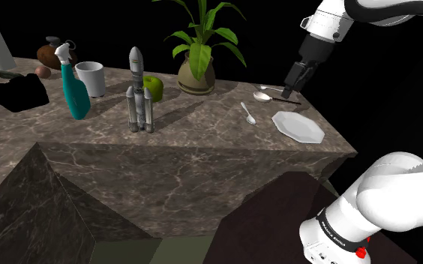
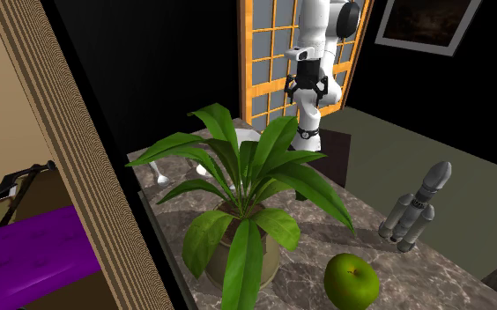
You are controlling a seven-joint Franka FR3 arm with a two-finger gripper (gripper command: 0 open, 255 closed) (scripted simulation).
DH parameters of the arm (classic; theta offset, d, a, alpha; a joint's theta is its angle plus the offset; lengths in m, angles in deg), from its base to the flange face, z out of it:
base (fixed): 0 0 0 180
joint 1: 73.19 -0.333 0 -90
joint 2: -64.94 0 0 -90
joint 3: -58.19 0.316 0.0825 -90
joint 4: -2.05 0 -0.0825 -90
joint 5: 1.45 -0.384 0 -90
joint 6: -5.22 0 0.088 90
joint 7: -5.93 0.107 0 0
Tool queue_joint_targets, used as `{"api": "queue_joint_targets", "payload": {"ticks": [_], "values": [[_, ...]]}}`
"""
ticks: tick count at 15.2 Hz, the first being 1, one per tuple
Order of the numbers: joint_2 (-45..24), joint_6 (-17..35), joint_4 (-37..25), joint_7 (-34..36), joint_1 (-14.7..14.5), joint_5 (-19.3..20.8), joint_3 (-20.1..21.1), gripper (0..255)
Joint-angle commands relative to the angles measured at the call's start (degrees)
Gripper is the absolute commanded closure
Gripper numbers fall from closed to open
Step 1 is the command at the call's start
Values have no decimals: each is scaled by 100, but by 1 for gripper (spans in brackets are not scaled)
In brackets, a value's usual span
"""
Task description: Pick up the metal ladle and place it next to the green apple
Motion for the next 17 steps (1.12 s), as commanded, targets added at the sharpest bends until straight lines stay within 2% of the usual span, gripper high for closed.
{"api": "queue_joint_targets", "payload": {"ticks": [1, 9, 17], "values": [[0, 0, 0, 0, 0, 0, 0, 0], [-516, 719, 268, -1820, 116, 834, -991, 0], [-1664, 1622, -56, -3600, 115, 1378, -1966, 0]]}}
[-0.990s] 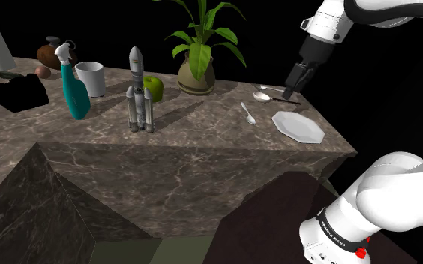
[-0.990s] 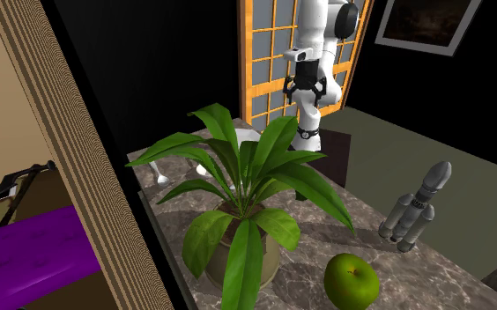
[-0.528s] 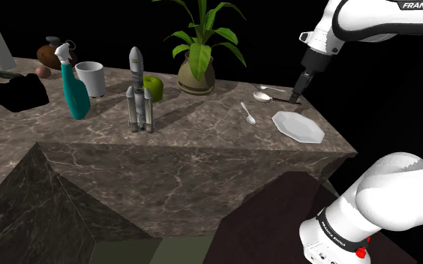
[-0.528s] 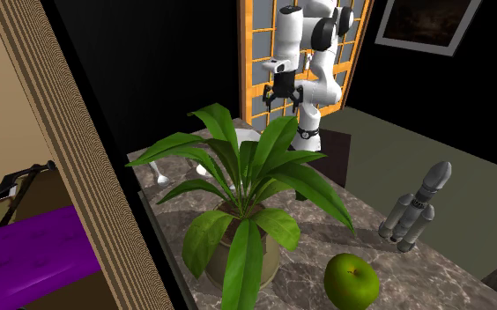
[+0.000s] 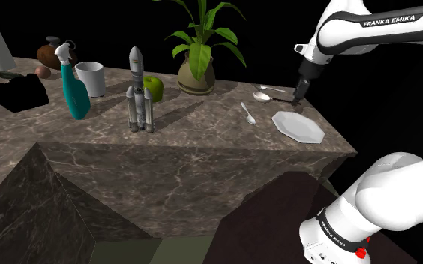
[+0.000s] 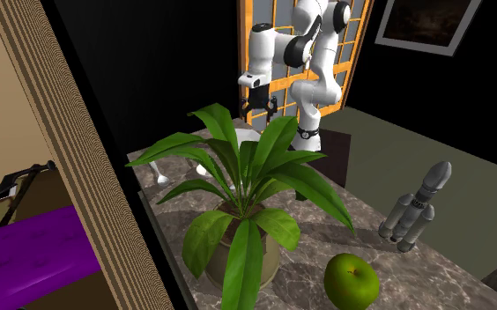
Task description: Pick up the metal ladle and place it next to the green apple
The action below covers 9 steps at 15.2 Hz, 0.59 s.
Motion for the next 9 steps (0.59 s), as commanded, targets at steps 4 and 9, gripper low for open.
{"api": "queue_joint_targets", "payload": {"ticks": [4, 9], "values": [[-932, 556, -463, -1169, -84, 89, -585, 0], [-2036, 1066, -1111, -2401, -182, -190, -1074, 0]]}}
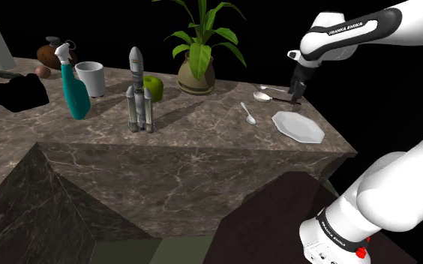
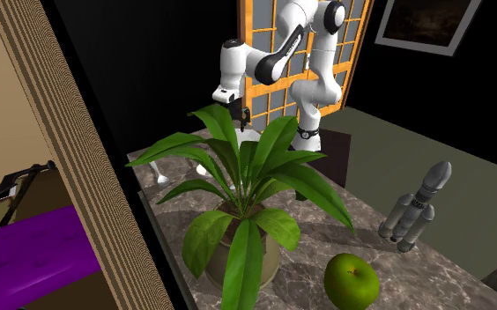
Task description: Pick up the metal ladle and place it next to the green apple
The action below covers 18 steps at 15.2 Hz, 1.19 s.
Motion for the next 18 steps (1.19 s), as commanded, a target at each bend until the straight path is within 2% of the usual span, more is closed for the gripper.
{"api": "queue_joint_targets", "payload": {"ticks": [1, 6, 12, 18], "values": [[-498, 217, -293, -572, -18, -182, -191, 0], [-1743, 533, -1181, -1893, 110, -859, -370, 0], [-3146, 613, -2480, -3193, 626, -1585, -137, 0], [-3429, 966, -2386, -3298, 739, -1751, -47, 0]]}}
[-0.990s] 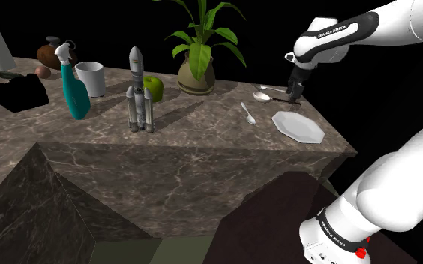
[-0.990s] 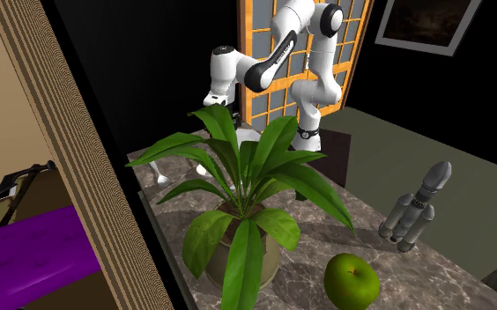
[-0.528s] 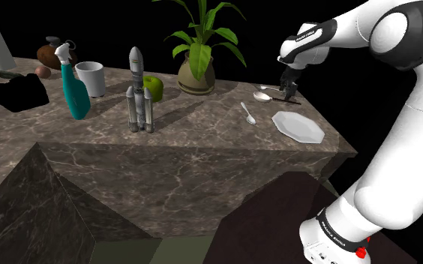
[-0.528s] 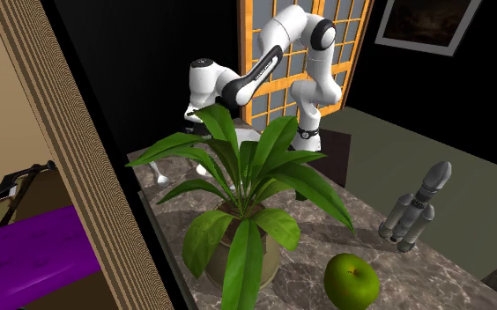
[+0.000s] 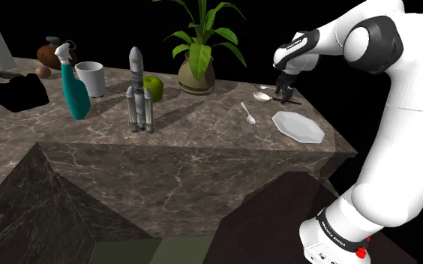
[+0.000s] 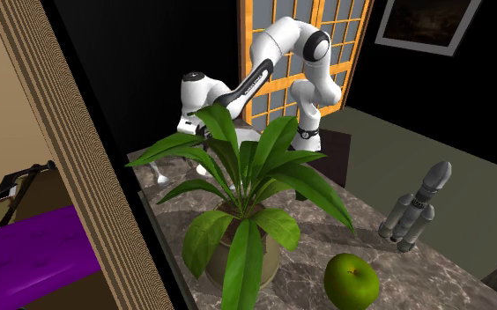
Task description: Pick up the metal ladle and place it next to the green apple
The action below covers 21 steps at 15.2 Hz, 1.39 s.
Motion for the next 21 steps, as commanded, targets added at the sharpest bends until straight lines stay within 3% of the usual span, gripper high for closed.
{"api": "queue_joint_targets", "payload": {"ticks": [1, 9, 10, 21], "values": [[-110, 119, 15, -54, 50, -66, 32, 0], [-138, 150, 21, -64, 61, -83, 41, 0], [-138, 150, 21, -64, 61, -83, 41, 255], [-55, 29, -26, -43, 38, -34, 11, 255]]}}
